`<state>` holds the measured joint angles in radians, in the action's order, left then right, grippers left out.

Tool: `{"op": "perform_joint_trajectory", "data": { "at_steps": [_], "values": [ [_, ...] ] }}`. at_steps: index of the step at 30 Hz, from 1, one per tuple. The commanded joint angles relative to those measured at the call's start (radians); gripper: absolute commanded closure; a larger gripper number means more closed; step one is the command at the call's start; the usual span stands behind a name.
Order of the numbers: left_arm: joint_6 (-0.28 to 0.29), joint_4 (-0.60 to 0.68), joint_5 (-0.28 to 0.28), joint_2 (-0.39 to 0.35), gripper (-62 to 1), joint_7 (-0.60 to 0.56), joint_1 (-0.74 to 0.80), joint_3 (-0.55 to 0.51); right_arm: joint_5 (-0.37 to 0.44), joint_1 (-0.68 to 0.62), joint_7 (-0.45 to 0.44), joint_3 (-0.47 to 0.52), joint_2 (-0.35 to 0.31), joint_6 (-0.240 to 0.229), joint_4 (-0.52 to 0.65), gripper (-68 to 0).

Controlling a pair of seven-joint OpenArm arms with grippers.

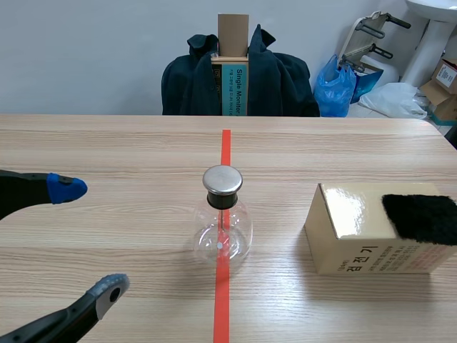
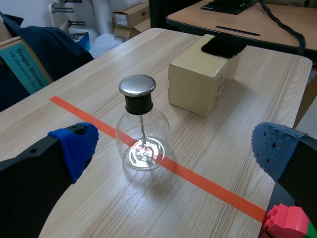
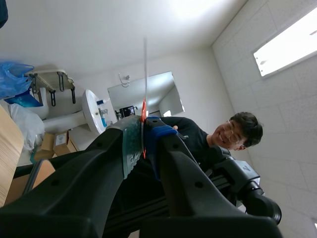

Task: Do the electroscope experiment.
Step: 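Rub the plate on the fur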

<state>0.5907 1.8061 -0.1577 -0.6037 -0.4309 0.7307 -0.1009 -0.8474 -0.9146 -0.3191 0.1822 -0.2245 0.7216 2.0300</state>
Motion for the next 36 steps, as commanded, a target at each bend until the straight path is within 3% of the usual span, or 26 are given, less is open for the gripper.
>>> {"op": "perform_joint_trajectory", "data": {
  "at_steps": [1,7,12,14,18,20,24,31,36],
  "values": [
    [-0.002,0.000,-0.010,0.008,-62.3,-0.015,-0.008,-0.008,0.007,0.006,0.011,0.009,0.000,0.055,0.003,-0.7],
    [-0.002,0.000,-0.007,0.008,-62.3,-0.014,-0.008,-0.008,0.012,0.006,0.054,0.010,0.000,0.056,-0.065,-0.7],
    [-0.002,0.000,-0.006,0.008,-62.3,-0.014,-0.008,-0.008,0.014,0.039,0.035,0.016,0.000,0.055,-0.237,-0.7],
    [-0.002,0.000,-0.006,0.008,-62.3,-0.015,-0.008,-0.008,-0.004,0.079,0.023,0.015,0.000,0.025,-0.314,-0.7],
    [-0.002,0.000,-0.006,0.008,-62.3,-0.014,-0.008,-0.008,-0.012,0.159,0.011,0.015,0.000,-0.106,-0.434,-0.7],
    [-0.002,0.000,-0.006,0.008,-62.3,-0.014,-0.008,-0.008,-0.024,0.190,0.011,0.015,0.000,-0.143,-0.480,-0.7],
    [-0.002,0.000,-0.006,0.008,-62.3,-0.014,-0.008,-0.008,-0.088,0.238,-0.017,0.015,0.001,-0.147,-0.555,-0.7],
    [-0.002,0.000,-0.006,0.008,-62.3,-0.014,-0.008,-0.008,-0.106,0.250,-0.100,0.013,0.001,-0.148,-0.620,-0.7],
    [-0.002,0.000,-0.006,0.008,-62.3,-0.014,-0.008,-0.008,-0.150,0.250,-0.177,0.013,0.001,-0.177,-0.653,-0.7]
  ]
}}
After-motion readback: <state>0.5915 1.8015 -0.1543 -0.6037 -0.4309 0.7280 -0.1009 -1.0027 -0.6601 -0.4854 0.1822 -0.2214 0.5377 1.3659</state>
